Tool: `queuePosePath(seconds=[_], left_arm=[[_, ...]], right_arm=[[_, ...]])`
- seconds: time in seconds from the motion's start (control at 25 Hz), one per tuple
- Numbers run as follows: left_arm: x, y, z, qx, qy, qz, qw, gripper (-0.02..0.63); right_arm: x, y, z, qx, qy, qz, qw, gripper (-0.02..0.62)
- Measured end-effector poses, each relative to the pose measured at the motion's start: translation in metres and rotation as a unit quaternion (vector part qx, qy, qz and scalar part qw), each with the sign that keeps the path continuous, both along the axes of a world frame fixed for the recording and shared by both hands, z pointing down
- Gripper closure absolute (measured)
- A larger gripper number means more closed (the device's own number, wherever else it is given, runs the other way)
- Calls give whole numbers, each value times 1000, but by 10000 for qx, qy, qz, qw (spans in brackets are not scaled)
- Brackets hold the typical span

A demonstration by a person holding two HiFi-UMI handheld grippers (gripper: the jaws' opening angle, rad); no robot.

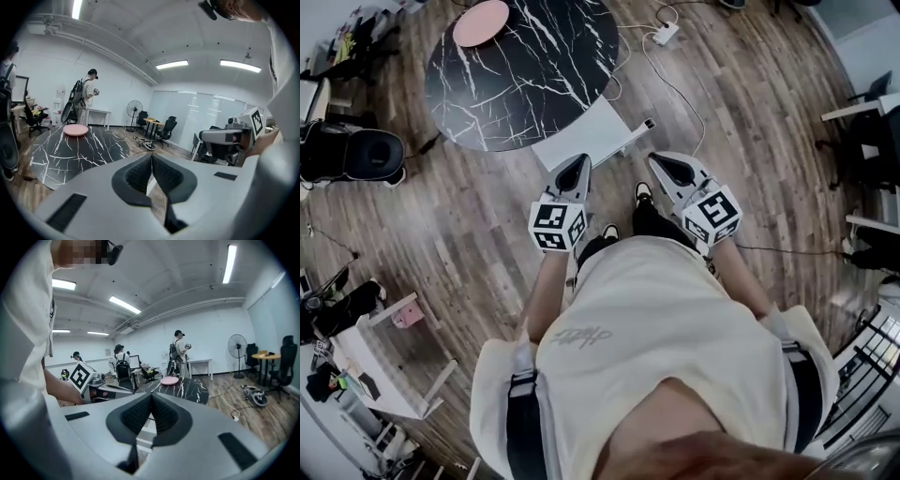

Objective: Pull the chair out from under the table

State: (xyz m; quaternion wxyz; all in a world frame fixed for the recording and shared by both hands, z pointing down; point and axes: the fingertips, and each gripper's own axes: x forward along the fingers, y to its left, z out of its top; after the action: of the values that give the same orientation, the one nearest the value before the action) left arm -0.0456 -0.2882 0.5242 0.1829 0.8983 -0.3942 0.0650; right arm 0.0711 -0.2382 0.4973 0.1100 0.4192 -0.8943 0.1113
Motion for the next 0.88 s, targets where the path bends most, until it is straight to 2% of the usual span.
queuePosePath(seconds=[0.24, 0.48, 0.68, 0.88], left_arm=[[9, -28, -21, 205, -179, -607, 9978, 588], [11, -36, -29, 203, -460, -1247, 9909, 588], [-6, -26, -26, 51, -644, -1823, 9811, 588], [-23, -9, -19, -59, -908, -2092, 9736, 588]], right_arm=[[4, -38, -2, 108, 222, -1057, 9941, 595], [25, -67, 12, -100, 210, -1612, 9867, 595], [4, -70, 28, -200, 206, -2278, 9733, 595], [-17, -65, 30, -157, 273, -2676, 9630, 595]])
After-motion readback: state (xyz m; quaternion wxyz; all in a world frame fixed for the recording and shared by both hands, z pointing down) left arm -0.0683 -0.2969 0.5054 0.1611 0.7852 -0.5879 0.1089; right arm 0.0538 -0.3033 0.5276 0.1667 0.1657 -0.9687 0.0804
